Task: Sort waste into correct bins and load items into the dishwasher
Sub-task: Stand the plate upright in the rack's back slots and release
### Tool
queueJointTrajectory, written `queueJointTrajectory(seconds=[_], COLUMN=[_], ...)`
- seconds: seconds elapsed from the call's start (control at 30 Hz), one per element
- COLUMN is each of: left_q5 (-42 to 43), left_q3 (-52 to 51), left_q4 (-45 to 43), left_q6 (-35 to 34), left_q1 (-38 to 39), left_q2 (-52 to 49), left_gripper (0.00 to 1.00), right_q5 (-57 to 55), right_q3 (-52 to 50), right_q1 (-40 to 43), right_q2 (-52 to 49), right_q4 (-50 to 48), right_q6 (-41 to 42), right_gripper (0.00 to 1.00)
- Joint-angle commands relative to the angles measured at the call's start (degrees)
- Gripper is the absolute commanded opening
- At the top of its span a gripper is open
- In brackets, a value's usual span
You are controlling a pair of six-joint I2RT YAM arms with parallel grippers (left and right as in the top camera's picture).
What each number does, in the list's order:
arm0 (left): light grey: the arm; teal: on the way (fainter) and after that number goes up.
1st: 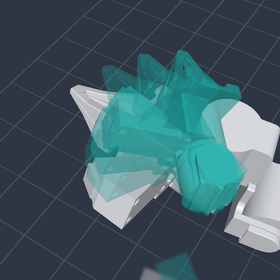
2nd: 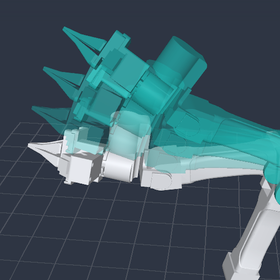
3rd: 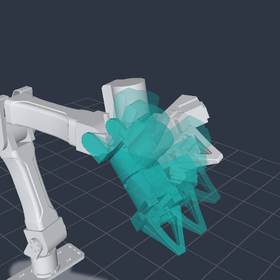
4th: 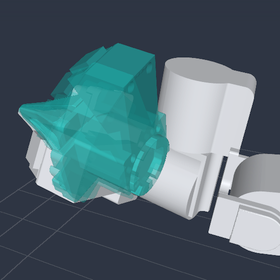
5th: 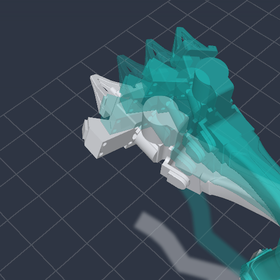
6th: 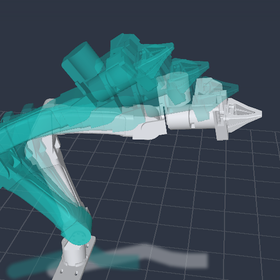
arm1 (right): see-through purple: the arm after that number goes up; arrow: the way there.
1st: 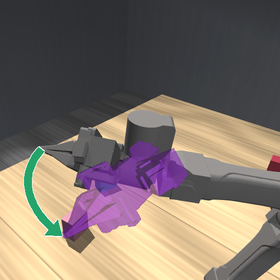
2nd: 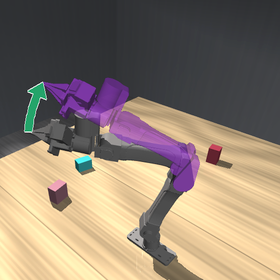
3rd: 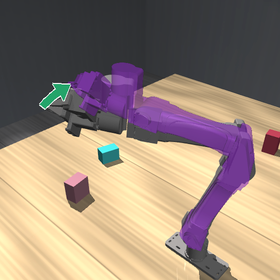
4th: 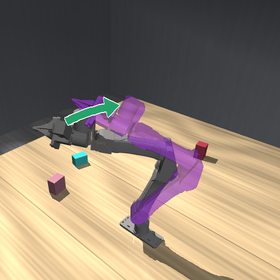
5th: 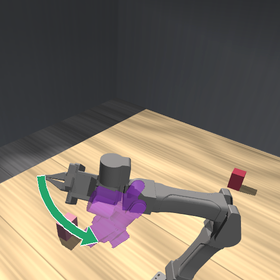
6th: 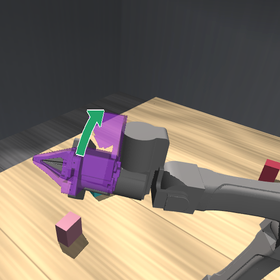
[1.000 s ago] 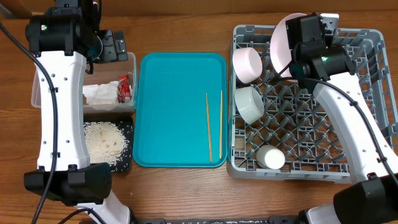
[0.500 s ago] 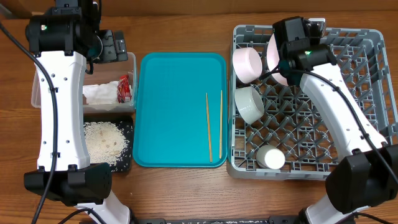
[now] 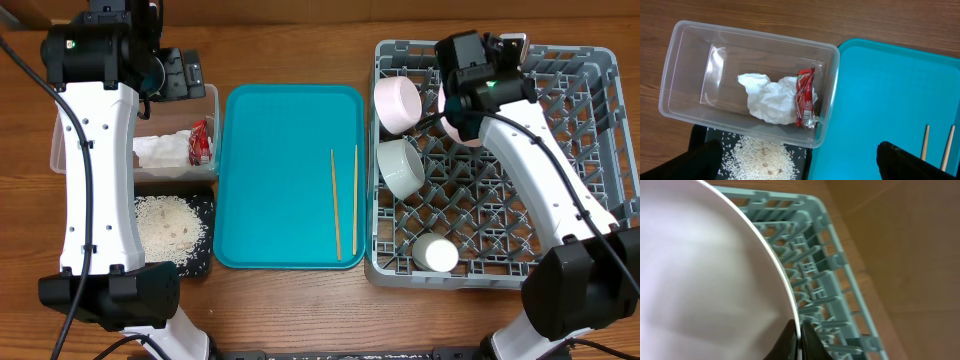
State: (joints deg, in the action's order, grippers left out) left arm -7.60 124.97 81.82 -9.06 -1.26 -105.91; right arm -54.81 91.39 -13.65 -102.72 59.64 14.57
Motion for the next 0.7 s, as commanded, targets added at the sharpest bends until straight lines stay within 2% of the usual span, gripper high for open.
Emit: queueJointTrajectory(seconds=[0.0,0.13,0.4,0.67], left_q5=[-0.7,-0.7,-0.7,-0.7], left_q3=[-0.2,-0.2,-0.2,-0.2], left_q4=[0.0,0.0,0.0,0.0], left_q6=[-0.3,-0.3,-0.3,-0.3], left_q1=[-0.3,-0.3,-0.3,-0.3], left_q2=[-0.6,-0.6,-0.6,-0.6], left_gripper=[1.00,1.00,1.00,1.00], right_q5=[-9.0,-8.1,-8.2,-4.3], right_q3=[1.7,1.7,1.7,1.6], right_q1=[0.1,-1.2,-2.8,-2.9], right_q2=[0.8,0.7,-0.7,-4.8], right_q4=[-0.1,-1.0,-10.2,-8.3], right_q6=[0.4,0.0,-9.1,-9.0], right_gripper=[0.04,0.04,0.04,0.04])
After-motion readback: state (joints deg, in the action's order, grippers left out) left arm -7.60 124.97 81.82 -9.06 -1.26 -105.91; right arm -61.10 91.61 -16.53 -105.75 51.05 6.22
